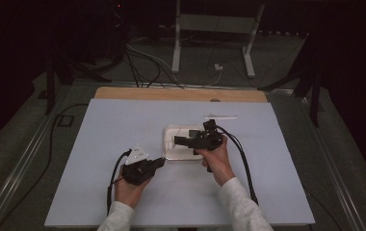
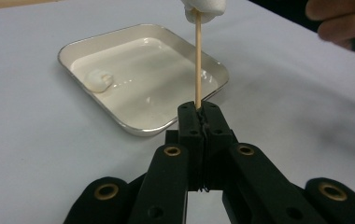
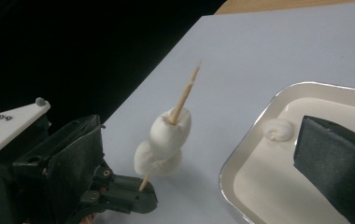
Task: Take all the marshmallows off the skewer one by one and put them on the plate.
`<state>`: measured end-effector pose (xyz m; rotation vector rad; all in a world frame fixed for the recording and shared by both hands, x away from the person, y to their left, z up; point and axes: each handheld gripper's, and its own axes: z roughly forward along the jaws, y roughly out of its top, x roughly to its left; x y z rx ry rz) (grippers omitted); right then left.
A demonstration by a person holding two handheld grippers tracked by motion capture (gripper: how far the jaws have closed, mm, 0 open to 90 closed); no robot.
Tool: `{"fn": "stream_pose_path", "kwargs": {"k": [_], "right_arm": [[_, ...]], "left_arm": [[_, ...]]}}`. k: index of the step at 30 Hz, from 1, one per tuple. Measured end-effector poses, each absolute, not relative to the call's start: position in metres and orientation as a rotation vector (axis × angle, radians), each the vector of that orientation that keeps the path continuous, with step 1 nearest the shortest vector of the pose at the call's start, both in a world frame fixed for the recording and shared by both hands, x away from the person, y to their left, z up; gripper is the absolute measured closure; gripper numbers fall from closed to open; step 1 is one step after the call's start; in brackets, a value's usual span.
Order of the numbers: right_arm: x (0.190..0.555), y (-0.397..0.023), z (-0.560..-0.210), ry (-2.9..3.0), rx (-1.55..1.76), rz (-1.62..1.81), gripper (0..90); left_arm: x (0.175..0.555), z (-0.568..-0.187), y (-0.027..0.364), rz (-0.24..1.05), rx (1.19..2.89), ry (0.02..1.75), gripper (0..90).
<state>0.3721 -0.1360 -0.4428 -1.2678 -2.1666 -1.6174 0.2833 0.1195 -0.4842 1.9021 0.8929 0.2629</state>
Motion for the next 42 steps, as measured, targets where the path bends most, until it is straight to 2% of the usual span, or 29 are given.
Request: {"fn": "stream_pose_path", "kwargs": {"k": [3,5,11,12,14,22,25,30,42], "right_arm": [[0.371,-0.132,-0.444,-2.169,-1.259,-1.604,1.6],[0.371,-0.13,-0.444,-2.173,-1.251,-1.597,6.6],[0.371,-0.128,-0.444,-2.106,-1.259,-1.6,54.6],[0.371,-0.128,-0.444,-2.096,-1.26,-1.591,60.5],[0.371,-0.128,-0.445,-2.084,-1.252,-1.578,65.5],[0.369,-0.125,-0.444,-2.097,-1.232,-1.557,66.4],[0.368,-0.125,-0.444,-2.095,-1.23,-1.554,73.2],[0.368,-0.127,-0.439,-2.114,-1.232,-1.557,78.1],[0.371,-0.135,-0.433,-2.079,-1.267,-1.572,79.5]], "left_arm": [[0.283,-0.484,0.119,0.257,1.903,0.889,90.0],[0.283,-0.484,0.118,0.252,1.899,0.884,90.0],[0.283,-0.483,0.117,0.248,1.898,0.877,90.0],[0.283,-0.483,0.117,0.248,1.898,0.877,90.0],[0.283,-0.484,0.117,0.248,1.902,0.881,90.0],[0.283,-0.484,0.117,0.247,1.9,0.888,90.0],[0.283,-0.484,0.116,0.245,1.911,0.89,90.0],[0.283,-0.484,0.114,0.255,1.906,0.883,90.0],[0.281,-0.484,0.112,0.275,1.921,0.865,90.0]]}}
